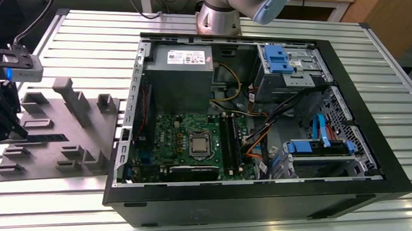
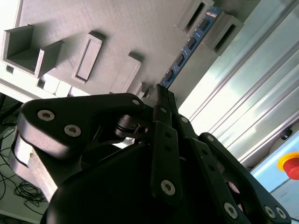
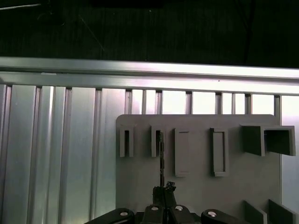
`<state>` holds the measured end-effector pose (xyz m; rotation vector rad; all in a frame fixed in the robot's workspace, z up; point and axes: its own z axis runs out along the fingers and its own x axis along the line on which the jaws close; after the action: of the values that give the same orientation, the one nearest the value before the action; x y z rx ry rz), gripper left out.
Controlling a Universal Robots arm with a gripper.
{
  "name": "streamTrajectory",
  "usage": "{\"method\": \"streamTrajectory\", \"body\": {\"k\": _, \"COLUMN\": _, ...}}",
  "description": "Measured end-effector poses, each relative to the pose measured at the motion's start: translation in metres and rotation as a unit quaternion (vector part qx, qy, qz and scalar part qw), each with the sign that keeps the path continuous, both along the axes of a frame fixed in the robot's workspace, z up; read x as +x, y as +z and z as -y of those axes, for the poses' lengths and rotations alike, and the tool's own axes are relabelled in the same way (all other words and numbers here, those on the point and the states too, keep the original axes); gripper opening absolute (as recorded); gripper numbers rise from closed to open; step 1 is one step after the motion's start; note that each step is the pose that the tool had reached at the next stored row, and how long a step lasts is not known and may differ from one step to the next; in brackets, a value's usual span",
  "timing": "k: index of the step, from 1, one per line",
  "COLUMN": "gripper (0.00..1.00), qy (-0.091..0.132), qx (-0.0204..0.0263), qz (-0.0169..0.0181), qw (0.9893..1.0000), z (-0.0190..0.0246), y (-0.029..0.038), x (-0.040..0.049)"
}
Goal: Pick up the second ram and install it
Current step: 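Pick up the second ram and move it above second insertion slot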
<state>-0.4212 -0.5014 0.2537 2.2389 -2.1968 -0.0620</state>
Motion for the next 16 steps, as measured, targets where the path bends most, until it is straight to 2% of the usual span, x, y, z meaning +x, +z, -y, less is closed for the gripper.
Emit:
{"method": "streamTrajectory", "body": {"k": 7, "gripper": 0.11, "qy": 0.000, "qx": -0.0002, "qz": 0.0017, "qw": 1.0000, "z": -0.0004, "y": 0.0001, "x": -0.0019}}
{"method": "streamTrajectory", "body": {"k": 16, "gripper": 0.11, "qy": 0.000, "qx": -0.0003, "qz": 0.0018, "qw": 1.0000, "z": -0.0005, "y": 0.0022, "x": -0.0020}}
